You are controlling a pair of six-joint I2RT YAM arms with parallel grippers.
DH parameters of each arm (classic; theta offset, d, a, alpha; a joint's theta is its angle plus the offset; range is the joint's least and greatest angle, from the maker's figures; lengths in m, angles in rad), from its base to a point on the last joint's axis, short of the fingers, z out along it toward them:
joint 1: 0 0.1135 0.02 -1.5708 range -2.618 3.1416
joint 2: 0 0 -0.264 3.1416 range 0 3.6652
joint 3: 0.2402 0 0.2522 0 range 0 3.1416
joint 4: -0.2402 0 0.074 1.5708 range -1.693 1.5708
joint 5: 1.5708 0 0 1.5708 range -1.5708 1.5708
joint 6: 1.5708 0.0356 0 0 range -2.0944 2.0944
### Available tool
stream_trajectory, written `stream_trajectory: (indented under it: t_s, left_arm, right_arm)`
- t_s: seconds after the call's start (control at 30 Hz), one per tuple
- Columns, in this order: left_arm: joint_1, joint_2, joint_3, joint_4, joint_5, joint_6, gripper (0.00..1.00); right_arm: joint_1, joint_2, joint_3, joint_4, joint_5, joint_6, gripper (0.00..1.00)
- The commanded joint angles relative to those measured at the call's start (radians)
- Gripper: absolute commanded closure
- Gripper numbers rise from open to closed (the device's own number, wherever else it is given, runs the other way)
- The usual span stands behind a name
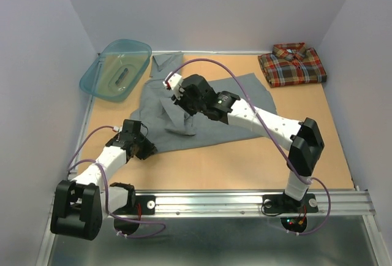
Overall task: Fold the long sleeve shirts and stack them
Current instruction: Fold the shirt
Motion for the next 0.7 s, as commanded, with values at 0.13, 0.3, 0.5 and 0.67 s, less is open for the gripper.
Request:
stream_trajectory:
  t_s: [0.13, 0.3, 0.5, 0.67]
  left_arm:
    - [0.0, -0.041, -0.027, -0.04, -0.031, -0.034, 0.67]
    - [0.0, -0.03, -0.039, -0.014, -0.013, -0.032, 0.67]
    - [0.0, -0.022, -0.031, -0.004, -0.01, -0.021, 0.67]
    - [0.0, -0.008, -0.025, 0.006, -0.005, -0.014, 0.67]
  right_arm:
    - [-0.042, -0.171, -0.189, 0.028, 0.009, 0.047, 0.63]
    - [-0.048, -0.171, -0.278, 0.042, -0.173, 0.17, 0.4]
    - [-0.049, -0.103, -0.344, 0.155, -0.36, 0.158, 0.31]
    - [-0.048, 0.002, -0.306, 0.185, -0.41, 0.098, 0.3]
